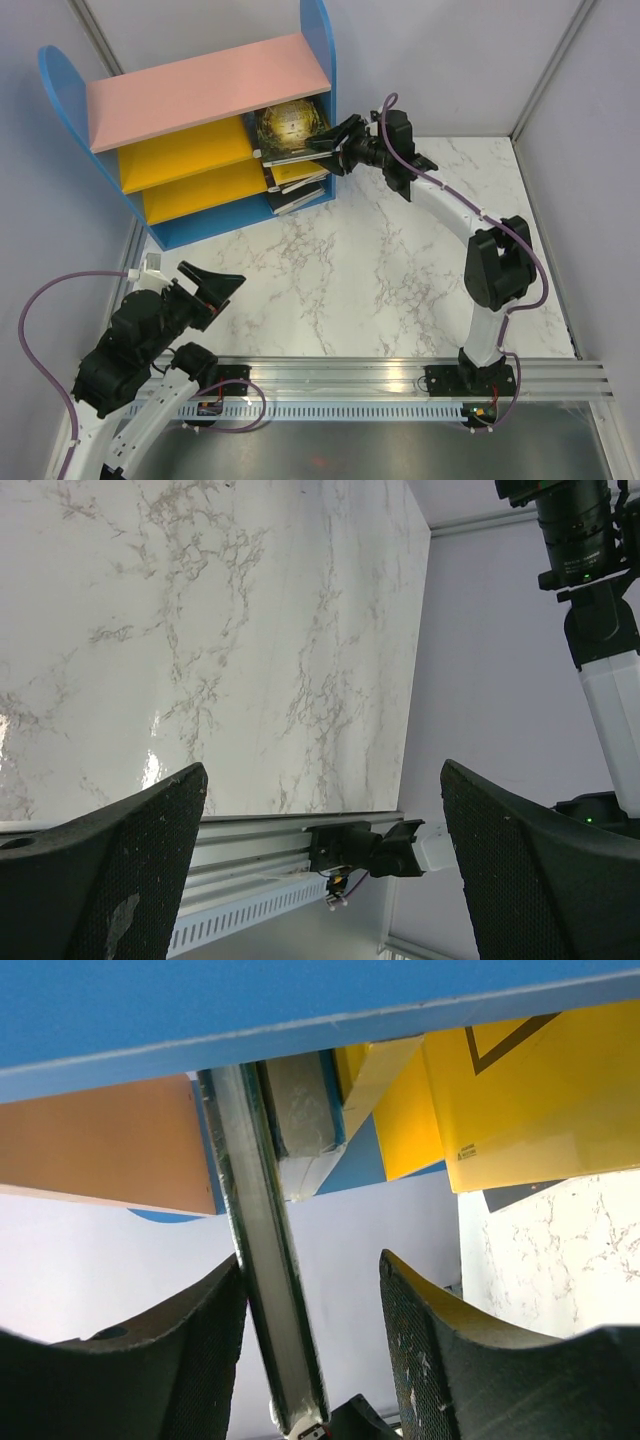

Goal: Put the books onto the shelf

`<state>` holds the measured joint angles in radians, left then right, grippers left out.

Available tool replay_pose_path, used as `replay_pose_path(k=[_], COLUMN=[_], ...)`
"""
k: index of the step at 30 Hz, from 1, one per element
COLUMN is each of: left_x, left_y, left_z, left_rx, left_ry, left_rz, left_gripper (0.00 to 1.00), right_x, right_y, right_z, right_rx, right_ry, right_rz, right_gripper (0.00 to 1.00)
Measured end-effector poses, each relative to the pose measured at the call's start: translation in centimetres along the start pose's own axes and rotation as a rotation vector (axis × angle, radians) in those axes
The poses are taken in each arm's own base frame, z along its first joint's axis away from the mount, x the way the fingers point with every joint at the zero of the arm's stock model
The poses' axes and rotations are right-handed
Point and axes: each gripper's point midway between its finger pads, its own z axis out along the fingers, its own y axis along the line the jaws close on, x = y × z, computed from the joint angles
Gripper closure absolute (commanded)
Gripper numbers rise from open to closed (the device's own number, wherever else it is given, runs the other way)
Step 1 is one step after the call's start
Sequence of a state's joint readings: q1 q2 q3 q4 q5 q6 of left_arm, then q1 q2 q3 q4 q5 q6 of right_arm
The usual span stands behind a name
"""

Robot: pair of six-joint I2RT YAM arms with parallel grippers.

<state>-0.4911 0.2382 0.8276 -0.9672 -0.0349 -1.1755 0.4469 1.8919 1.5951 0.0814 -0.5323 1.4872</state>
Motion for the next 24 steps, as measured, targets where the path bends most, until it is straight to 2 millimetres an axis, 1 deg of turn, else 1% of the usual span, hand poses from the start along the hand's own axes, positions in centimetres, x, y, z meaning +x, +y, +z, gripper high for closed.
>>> replay_pose_path(k=[5, 8, 9, 11, 12, 14, 15, 18, 21, 24], left_x=[0.1, 0.1, 0.1, 0.1, 0.2, 0.2, 0.2, 0.2, 0.3, 0.4], left_y=[0.2, 0.3, 0.3, 0.3, 0.3, 0.4, 0.4, 0.5, 0.6, 0.8], left_z=[0.1, 0.1, 0.1, 0.2, 0.3, 0.4, 0.5, 0.6, 0.6, 0.8], left_rx=[-0.008, -0.011, -0.012, -0.016, -0.019, -0.025, -0.028, -0.034, -0.036, -0.042], left_ry=[0.003, 0.004, 0.005, 0.007, 0.008, 0.011, 0.012, 0.014, 0.016, 0.018], left_rz=[0.000, 0.000, 0.000, 0.001, 0.001, 0.001, 0.001, 0.001, 0.001, 0.001], left_gripper=[0.02, 0.01, 0.02, 0.01, 0.01, 0.01, 0.02, 0.02, 0.02, 0.02], right_x=[0.0, 0.3, 0.4, 0.5, 0.6, 0.6, 0.7, 0.5, 0.5, 0.5], right_y=[1.0, 2.2, 2.6, 3.0, 3.1, 2.8, 2.7, 2.7, 2.7, 2.9], right_z=[-1.1, -1.8, -2.1, -2.5, -2.6, -2.7, -2.7, -2.7, -2.8, -2.6], right_rx=[-0.010, -0.032, -0.038, -0.044, -0.045, -0.039, -0.036, -0.041, -0.044, -0.046], right_ry=[0.003, 0.004, 0.005, 0.006, 0.008, 0.012, 0.015, 0.014, 0.018, 0.021], right_rz=[-0.003, -0.017, -0.020, -0.025, -0.027, -0.026, -0.024, -0.028, -0.029, -0.023], right_gripper=[0.44, 0.51, 0.56, 0.63, 0.70, 0.79, 0.86, 0.94, 0.98, 1.00])
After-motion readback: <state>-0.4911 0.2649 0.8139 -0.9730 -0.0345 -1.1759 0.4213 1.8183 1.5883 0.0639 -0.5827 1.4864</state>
